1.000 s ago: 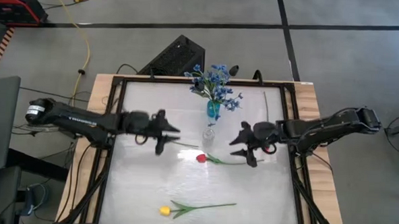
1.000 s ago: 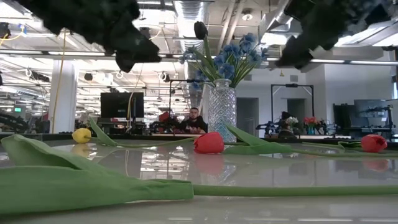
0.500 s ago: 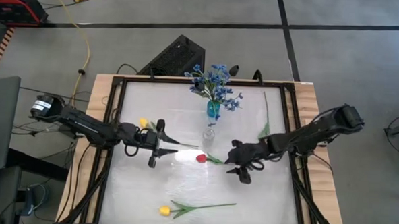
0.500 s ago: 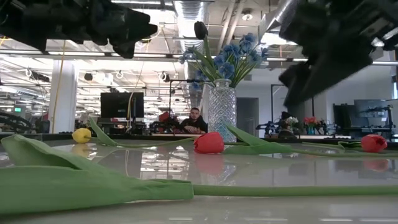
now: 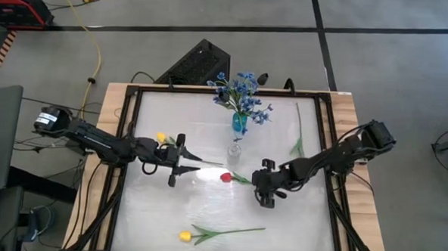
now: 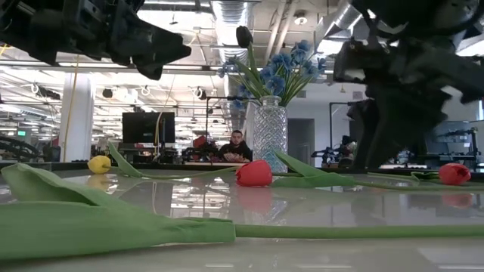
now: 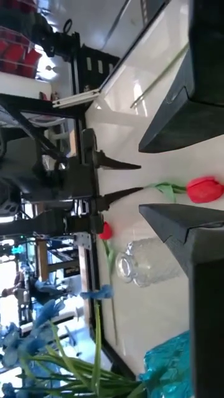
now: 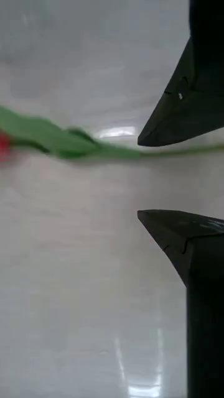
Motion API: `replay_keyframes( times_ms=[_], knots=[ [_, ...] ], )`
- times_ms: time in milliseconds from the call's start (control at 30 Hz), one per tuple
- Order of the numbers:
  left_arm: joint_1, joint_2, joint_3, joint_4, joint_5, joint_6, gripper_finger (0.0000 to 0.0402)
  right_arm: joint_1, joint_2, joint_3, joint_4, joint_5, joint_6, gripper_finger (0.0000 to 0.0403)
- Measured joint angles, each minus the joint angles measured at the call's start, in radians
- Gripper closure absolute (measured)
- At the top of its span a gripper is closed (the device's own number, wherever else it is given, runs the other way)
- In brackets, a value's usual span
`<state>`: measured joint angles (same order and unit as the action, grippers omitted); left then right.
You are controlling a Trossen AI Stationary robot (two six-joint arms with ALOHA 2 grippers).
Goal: Sort flowers into vase by color
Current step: Put the left red flower into the transparent vase
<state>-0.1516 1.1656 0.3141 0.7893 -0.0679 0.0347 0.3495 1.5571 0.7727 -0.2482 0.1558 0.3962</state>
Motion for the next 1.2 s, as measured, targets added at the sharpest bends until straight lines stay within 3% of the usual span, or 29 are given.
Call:
replay_keyframes(
  times_ms=[267,433,500,700,833,967,1200],
  knots=[
    [0.000,0.000,0.000,-0.014,-0.008,-0.017,0.0269,0.017,0.083,0.000,-0.003,0.098,0.040,0.0218],
    [0.000,0.000,0.000,-0.014,-0.009,-0.024,0.0269,0.024,0.113,0.004,0.001,0.106,0.049,0.0229],
    [0.000,0.000,0.000,-0.015,-0.010,-0.028,0.0269,0.034,0.109,0.004,0.000,0.098,0.045,0.0254],
    [-0.002,0.000,-0.002,-0.049,-0.011,-0.034,0.0269,0.029,0.041,-0.005,0.023,0.083,0.104,0.0382],
    [-0.013,0.000,-0.025,-0.101,-0.058,-0.098,0.0269,-0.004,-0.045,-0.001,0.182,0.082,0.053,0.0382],
    [-0.024,0.000,-0.026,-0.097,-0.113,-0.091,0.0269,-0.009,-0.139,-0.011,0.407,0.046,-0.129,0.0387],
    [-0.051,0.000,-0.026,-0.092,-0.114,-0.061,0.0269,-0.099,-0.209,-0.142,1.083,-0.042,-0.386,0.0387]
  ],
)
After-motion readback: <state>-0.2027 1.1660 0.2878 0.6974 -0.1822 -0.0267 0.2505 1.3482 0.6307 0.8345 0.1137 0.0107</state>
